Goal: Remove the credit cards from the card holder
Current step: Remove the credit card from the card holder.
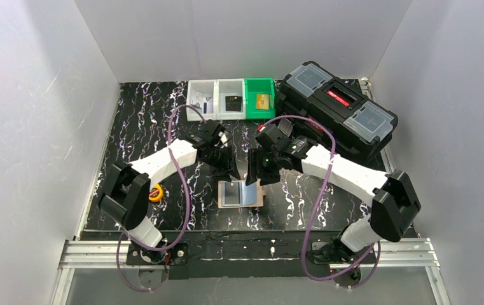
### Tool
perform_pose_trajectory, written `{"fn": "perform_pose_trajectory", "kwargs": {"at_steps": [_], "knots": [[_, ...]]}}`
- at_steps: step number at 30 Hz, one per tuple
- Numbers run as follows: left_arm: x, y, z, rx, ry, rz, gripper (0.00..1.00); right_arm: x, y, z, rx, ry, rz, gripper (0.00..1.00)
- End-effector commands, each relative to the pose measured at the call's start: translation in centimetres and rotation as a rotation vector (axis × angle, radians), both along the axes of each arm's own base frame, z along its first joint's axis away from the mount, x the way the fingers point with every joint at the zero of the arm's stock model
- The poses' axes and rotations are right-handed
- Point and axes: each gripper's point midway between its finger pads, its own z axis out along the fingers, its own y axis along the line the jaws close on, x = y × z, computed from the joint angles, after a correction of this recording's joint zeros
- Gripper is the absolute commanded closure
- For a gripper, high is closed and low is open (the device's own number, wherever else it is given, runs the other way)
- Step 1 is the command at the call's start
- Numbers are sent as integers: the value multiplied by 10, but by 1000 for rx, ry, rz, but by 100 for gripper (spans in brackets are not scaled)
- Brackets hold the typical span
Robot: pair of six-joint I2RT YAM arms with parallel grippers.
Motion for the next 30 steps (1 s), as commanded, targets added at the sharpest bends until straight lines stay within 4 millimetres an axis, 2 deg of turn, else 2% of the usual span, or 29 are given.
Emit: {"fn": "perform_pose_trajectory", "kwargs": {"at_steps": [1, 6, 12, 19, 30], "knots": [[-13, 37, 0, 58, 13, 32, 63, 8, 30, 12, 99, 17, 33, 41], [-24, 51, -12, 66, 42, 40, 68, 11, 49, 1, 123, 64, 62, 44], [-25, 49, -20, 58, 62, 30, 77, 11, 64, -19, 153, 126, 74, 51], [-27, 47, -37, 66, 100, 27, 84, 12, 60, -47, 163, 182, 34, 59], [-29, 46, -56, 87, 133, 27, 90, 6, 54, -83, 201, 272, 6, 62]]}}
